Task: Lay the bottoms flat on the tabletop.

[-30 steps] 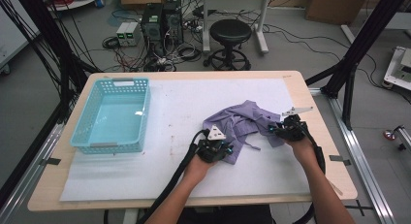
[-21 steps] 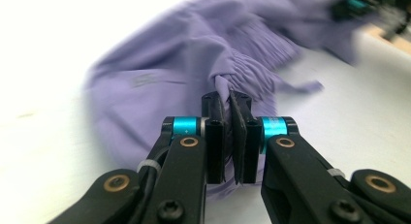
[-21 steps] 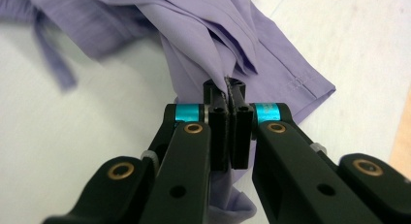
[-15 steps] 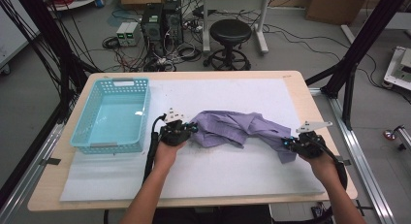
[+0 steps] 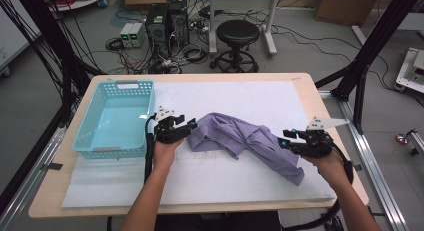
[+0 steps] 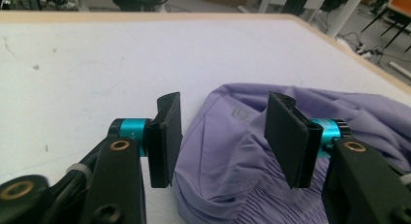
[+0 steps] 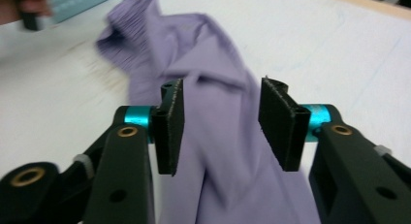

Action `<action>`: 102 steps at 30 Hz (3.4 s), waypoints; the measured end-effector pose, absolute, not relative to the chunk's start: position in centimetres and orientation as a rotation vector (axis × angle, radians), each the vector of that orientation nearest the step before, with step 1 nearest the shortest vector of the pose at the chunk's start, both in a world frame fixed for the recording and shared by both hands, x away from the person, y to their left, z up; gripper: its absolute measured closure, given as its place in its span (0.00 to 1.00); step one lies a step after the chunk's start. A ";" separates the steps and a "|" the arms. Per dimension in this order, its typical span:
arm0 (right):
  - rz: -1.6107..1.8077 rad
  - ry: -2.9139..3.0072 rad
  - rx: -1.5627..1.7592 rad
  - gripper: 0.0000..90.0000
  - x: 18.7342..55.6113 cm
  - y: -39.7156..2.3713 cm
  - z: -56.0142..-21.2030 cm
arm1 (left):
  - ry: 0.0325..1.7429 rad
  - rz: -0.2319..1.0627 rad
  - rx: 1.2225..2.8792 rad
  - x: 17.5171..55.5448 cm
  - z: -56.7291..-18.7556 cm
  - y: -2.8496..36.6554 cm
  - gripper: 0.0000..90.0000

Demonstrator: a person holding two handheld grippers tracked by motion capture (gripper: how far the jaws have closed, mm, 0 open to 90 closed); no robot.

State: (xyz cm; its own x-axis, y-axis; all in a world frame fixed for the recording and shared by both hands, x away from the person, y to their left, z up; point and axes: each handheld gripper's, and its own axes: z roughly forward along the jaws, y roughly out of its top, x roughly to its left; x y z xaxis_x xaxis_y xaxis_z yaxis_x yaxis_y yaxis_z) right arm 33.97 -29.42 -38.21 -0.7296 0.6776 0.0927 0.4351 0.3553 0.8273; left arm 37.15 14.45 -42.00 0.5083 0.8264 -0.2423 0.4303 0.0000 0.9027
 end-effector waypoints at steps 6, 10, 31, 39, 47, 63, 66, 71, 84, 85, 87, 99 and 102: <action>1.212 2.394 1.006 0.50 39.2 -23.6 -40.5 | 1.032 0.397 1.611 36.2 -42.5 14.7 0.49; 1.139 2.508 1.036 0.64 41.5 -21.0 -42.6 | 1.017 0.384 1.605 35.8 -42.8 14.9 0.48; 0.844 2.101 1.359 1.00 40.1 -34.2 -41.0 | 0.958 0.349 1.713 35.1 -43.2 11.4 0.47; 0.851 2.039 1.427 0.87 38.9 -36.2 -41.7 | 0.899 0.226 1.789 35.5 -43.9 7.3 0.47; 0.943 2.108 1.338 0.62 38.6 -34.5 -41.4 | 0.903 0.173 1.946 36.4 -45.5 2.0 0.42; 0.739 2.384 1.223 1.00 38.2 -32.2 -44.2 | 1.014 0.312 1.972 36.2 -43.6 8.8 0.87; 0.726 2.409 1.207 1.00 37.1 -32.7 -44.0 | 1.070 0.340 1.954 36.3 -43.4 11.5 0.87; 0.745 2.440 1.171 1.00 34.5 -33.8 -43.8 | 1.131 0.378 1.907 36.5 -43.3 13.7 0.87; 0.910 2.261 1.136 0.47 37.6 -30.3 -42.6 | 1.172 0.381 1.844 36.2 -44.1 14.0 0.72; 0.883 2.254 1.146 0.47 38.4 -29.9 -43.0 | 1.169 0.377 1.849 36.2 -44.2 14.0 0.72; 0.892 2.261 1.166 0.48 39.6 -29.2 -43.8 | 1.167 0.370 1.842 36.2 -44.3 14.0 0.72; 0.792 2.436 1.108 1.00 39.8 -29.3 -44.4 | 1.121 0.376 1.792 36.1 -44.0 14.5 0.85; 0.753 2.449 1.066 1.00 38.1 -30.2 -44.2 | 1.116 0.383 1.786 36.2 -44.0 14.5 0.85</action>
